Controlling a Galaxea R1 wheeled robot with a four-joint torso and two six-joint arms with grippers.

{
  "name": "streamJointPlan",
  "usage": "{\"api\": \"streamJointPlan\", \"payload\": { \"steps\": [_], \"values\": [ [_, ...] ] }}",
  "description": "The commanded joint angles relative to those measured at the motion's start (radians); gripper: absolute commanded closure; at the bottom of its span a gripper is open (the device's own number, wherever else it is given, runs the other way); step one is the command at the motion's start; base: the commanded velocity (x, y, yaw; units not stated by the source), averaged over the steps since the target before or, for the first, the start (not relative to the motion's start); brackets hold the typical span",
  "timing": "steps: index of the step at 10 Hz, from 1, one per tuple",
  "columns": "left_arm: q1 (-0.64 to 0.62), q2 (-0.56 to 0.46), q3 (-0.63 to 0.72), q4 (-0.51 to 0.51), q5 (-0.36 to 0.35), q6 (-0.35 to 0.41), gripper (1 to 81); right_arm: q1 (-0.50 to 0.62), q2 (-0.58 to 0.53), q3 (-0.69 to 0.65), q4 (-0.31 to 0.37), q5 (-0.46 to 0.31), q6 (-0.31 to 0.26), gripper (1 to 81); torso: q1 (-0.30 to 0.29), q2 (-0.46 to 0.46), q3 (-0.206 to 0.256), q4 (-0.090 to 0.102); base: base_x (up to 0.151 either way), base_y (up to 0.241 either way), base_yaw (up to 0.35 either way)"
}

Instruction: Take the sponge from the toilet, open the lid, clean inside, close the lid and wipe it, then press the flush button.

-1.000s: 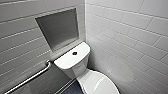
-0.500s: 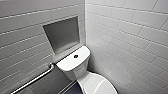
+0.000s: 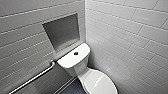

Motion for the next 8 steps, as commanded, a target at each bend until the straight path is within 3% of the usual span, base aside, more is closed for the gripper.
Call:
{"api": "streamJointPlan", "payload": {
  "steps": [1, 2, 4, 8],
  "values": [
    [-0.004, 0.009, -0.017, -0.011, 0.079, 0.004, 1.0, -0.029, 0.026, -0.052, -0.055, -0.058, -0.005, 81.1, -0.061, 0.095, 0.0, 0.0, 0.0, 0.0, 0.0],
    [-0.004, 0.012, -0.017, -0.013, 0.079, 0.004, 1.0, -0.025, 0.039, -0.069, -0.067, -0.056, -0.003, 81.1, -0.088, 0.136, 0.099, 0.0, 0.0, 0.0, 0.0],
    [-0.004, 0.013, -0.018, -0.013, 0.078, 0.004, 1.0, -0.022, 0.06, -0.097, -0.067, -0.058, -0.003, 81.1, -0.124, 0.194, 0.122, 0.0, 0.0, 0.0, 0.0],
    [-0.004, 0.016, -0.028, -0.013, 0.072, 0.004, 1.0, -0.022, 0.083, -0.118, -0.067, -0.058, -0.003, 81.1, -0.214, 0.332, 0.264, 0.0, 0.0, 0.0, 0.0]
  ]
}}
